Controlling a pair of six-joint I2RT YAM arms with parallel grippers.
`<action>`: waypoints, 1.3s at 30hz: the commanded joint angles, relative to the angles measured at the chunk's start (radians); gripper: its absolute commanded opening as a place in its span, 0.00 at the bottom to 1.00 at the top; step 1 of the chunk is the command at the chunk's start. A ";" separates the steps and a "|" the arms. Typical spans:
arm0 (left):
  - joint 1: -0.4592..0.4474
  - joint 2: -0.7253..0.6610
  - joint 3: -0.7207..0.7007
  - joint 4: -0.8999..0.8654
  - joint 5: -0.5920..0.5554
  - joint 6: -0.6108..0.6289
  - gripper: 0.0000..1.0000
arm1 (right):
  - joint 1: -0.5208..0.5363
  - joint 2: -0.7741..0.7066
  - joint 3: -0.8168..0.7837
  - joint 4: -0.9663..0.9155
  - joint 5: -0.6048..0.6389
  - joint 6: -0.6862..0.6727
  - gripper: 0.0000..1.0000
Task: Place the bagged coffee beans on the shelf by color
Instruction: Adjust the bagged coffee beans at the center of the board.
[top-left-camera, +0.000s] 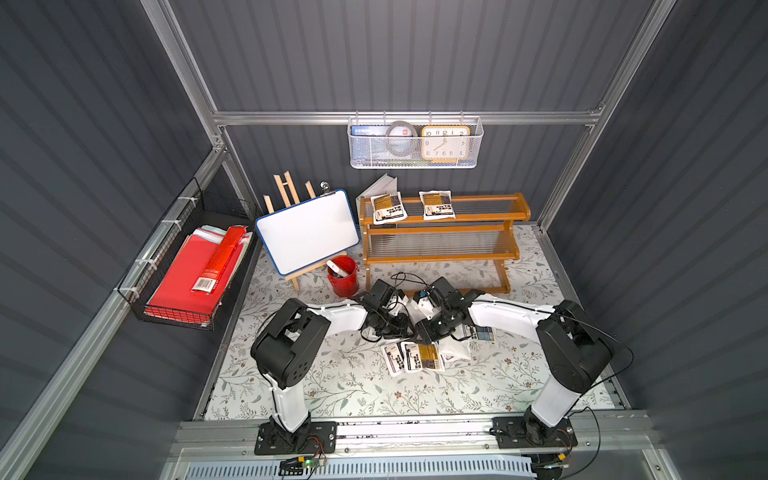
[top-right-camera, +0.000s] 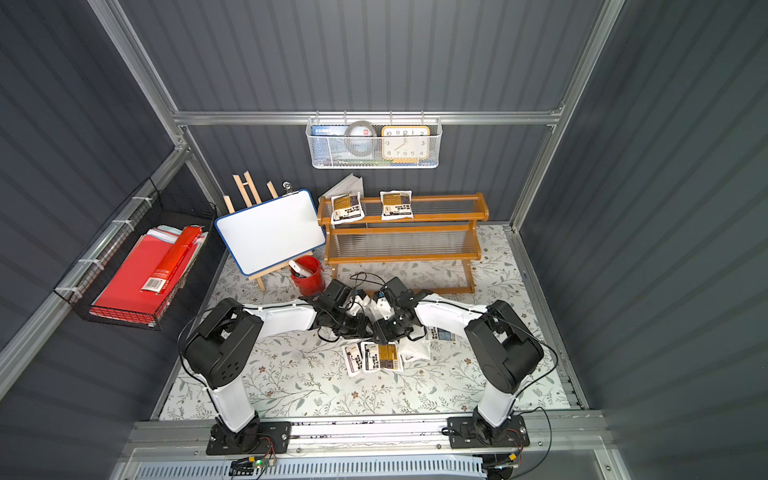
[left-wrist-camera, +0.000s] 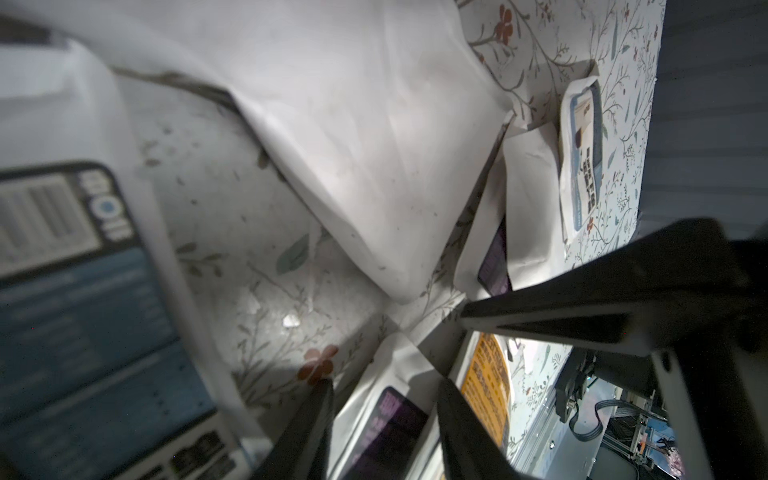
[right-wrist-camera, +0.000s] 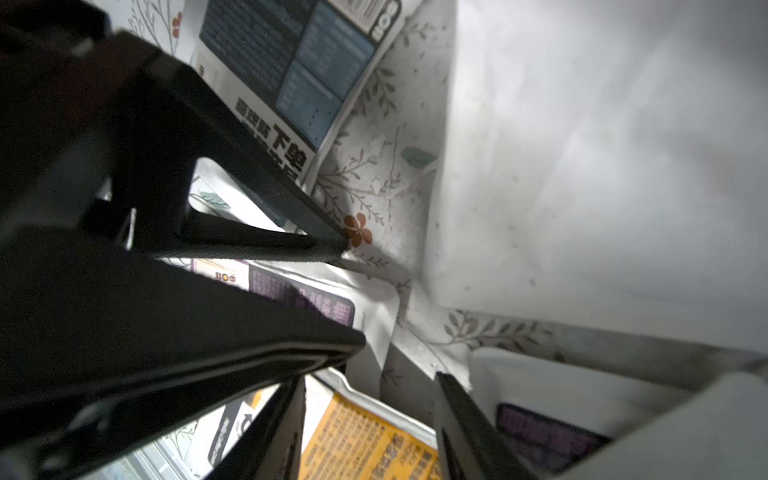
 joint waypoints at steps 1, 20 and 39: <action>-0.009 0.022 -0.007 -0.049 0.010 0.021 0.43 | -0.004 -0.088 -0.002 0.047 0.046 -0.033 0.54; -0.007 -0.062 0.134 -0.052 -0.491 -0.096 0.45 | 0.040 -0.178 -0.032 -0.250 -0.006 0.116 0.54; 0.003 -0.088 0.165 -0.078 -0.497 -0.124 0.56 | 0.026 -0.008 -0.036 -0.218 -0.105 0.066 0.56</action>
